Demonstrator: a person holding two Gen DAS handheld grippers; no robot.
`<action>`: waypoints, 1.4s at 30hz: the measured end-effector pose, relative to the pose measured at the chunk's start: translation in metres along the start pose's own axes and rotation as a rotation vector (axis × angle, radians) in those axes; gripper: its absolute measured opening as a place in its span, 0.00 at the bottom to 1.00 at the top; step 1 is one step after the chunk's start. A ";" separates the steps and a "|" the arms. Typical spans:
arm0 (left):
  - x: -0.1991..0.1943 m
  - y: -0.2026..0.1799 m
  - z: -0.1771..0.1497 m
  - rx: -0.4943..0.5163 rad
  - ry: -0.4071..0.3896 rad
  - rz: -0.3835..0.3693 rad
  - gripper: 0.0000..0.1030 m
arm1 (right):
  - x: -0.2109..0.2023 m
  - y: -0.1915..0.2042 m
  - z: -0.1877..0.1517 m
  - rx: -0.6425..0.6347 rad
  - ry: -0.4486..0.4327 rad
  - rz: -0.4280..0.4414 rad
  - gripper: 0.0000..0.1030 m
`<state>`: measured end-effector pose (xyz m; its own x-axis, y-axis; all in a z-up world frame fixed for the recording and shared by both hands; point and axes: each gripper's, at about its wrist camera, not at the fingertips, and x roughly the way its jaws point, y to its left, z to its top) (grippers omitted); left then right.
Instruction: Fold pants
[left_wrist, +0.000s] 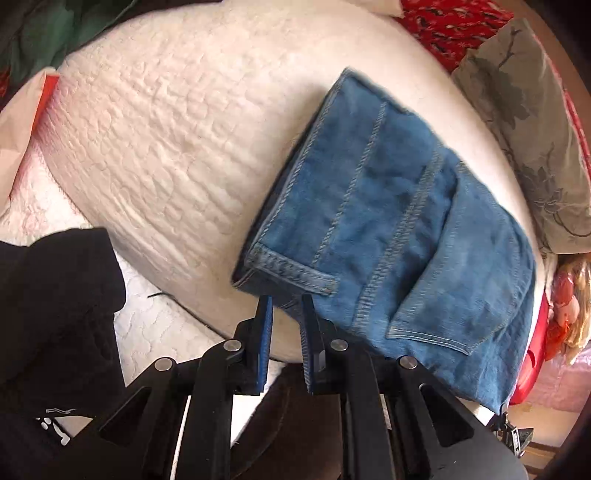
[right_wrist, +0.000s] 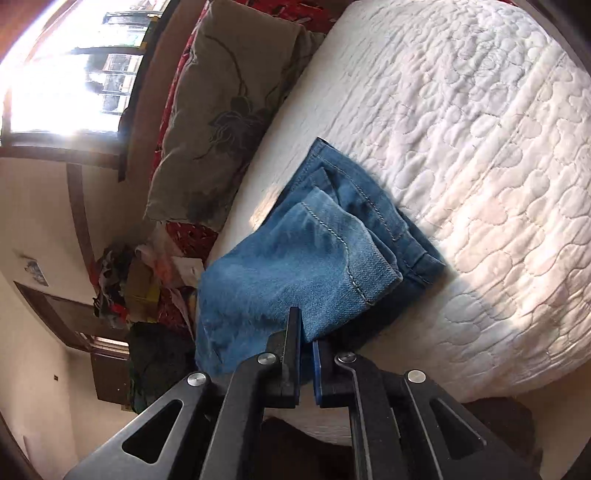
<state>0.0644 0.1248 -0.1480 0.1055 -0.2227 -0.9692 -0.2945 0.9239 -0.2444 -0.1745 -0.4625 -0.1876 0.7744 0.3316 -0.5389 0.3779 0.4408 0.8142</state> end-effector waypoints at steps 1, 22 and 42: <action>0.014 0.008 -0.001 -0.025 0.053 -0.001 0.12 | 0.005 -0.014 -0.004 0.022 0.023 -0.034 0.08; -0.012 -0.024 0.130 -0.008 -0.041 -0.160 0.72 | 0.066 0.076 0.103 -0.221 -0.009 -0.257 0.50; 0.006 -0.081 0.125 0.095 -0.082 -0.003 0.48 | 0.139 0.103 0.134 -0.524 0.038 -0.576 0.20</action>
<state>0.2079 0.0880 -0.1296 0.1847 -0.2029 -0.9616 -0.2036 0.9493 -0.2395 0.0402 -0.4826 -0.1493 0.5073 -0.0455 -0.8606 0.4190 0.8856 0.2002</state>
